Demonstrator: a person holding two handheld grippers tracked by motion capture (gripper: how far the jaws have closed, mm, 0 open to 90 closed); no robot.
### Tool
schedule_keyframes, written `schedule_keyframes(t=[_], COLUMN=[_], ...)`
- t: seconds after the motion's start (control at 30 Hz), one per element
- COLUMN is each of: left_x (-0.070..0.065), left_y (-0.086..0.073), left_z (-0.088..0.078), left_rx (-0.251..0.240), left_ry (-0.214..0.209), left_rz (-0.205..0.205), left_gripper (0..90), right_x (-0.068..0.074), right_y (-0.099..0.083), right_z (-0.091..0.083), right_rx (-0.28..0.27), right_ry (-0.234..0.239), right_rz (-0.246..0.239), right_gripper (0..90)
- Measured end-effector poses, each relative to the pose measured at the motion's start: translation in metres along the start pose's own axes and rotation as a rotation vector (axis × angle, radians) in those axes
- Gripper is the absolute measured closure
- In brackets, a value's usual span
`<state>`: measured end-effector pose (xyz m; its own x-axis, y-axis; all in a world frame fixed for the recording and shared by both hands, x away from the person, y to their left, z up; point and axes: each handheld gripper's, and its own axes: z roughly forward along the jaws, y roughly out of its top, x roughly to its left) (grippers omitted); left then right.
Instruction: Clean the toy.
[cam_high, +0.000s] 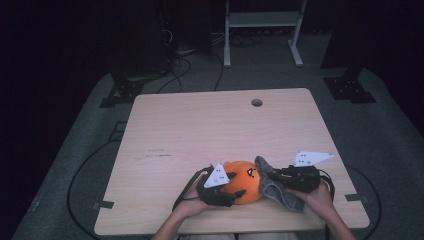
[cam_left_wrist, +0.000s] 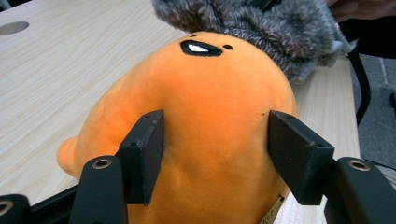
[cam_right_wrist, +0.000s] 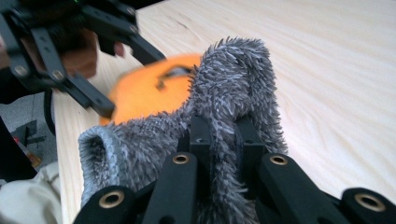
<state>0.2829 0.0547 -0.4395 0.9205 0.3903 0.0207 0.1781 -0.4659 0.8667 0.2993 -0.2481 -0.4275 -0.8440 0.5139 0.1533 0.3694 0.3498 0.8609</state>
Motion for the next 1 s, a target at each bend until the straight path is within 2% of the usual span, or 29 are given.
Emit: schedule_keyframes(t=[0.07, 0.17, 0.27, 0.3, 0.37, 0.4, 0.43, 0.5, 0.57, 0.63, 0.77, 0.87, 1.0], left_x=[0.000, 0.003, 0.008, 0.011, 0.016, 0.019, 0.021, 0.021, 0.019, 0.016, 0.010, 0.007, 0.006], left_y=[0.003, 0.016, 0.026, 0.029, 0.031, 0.030, 0.029, 0.026, 0.023, 0.022, 0.025, 0.027, 0.028], left_z=[-0.002, -0.006, -0.002, 0.002, 0.012, 0.018, 0.021, 0.023, 0.024, 0.025, 0.023, 0.020, 0.017], left_rx=[-0.008, -0.040, -0.049, -0.042, 0.034, 0.064, 0.070, 0.069, 0.082, 0.081, 0.071, 0.046, 0.022], left_ry=[-0.023, -0.044, -0.021, -0.025, -0.027, -0.036, -0.049, -0.032, -0.010, 0.013, 0.053, 0.068, 0.069], left_rz=[0.008, 0.002, -0.004, -0.014, -0.004, -0.022, -0.039, -0.050, -0.065, -0.074, -0.053, -0.051, -0.060], left_gripper=[35.4, 24.9, 15.8, 14.3, 12.3, 9.7, 9.4, 13.8, 27.2, 36.2, 43.0, 47.7, 49.1], right_x=[-0.002, 0.001, 0.001, 0.002, 0.003, 0.003, 0.002, -0.001, -0.004, -0.011, -0.021, -0.029, -0.039], right_y=[-0.005, -0.007, -0.007, -0.007, -0.007, -0.007, -0.008, -0.010, -0.012, -0.013, -0.021, -0.029, -0.038], right_z=[-0.002, -0.003, -0.003, -0.003, -0.003, -0.004, -0.005, -0.008, -0.014, -0.023, -0.041, -0.049, -0.051], right_rx=[0.001, 0.004, -0.002, -0.002, -0.001, 0.002, 0.003, 0.000, -0.010, -0.025, -0.041, -0.017, -0.005], right_ry=[0.012, 0.021, 0.044, 0.050, 0.052, 0.052, 0.051, 0.047, 0.034, 0.018, -0.053, -0.113, -0.136], right_rz=[0.016, -0.002, -0.015, -0.015, -0.025, -0.027, -0.025, -0.015, -0.002, 0.023, 0.049, 0.064, 0.102], right_gripper=[80.5, 80.5, 80.3, 80.3, 80.3, 80.2, 80.2, 80.2, 79.9, 79.1, 77.8, 75.1, 63.6])
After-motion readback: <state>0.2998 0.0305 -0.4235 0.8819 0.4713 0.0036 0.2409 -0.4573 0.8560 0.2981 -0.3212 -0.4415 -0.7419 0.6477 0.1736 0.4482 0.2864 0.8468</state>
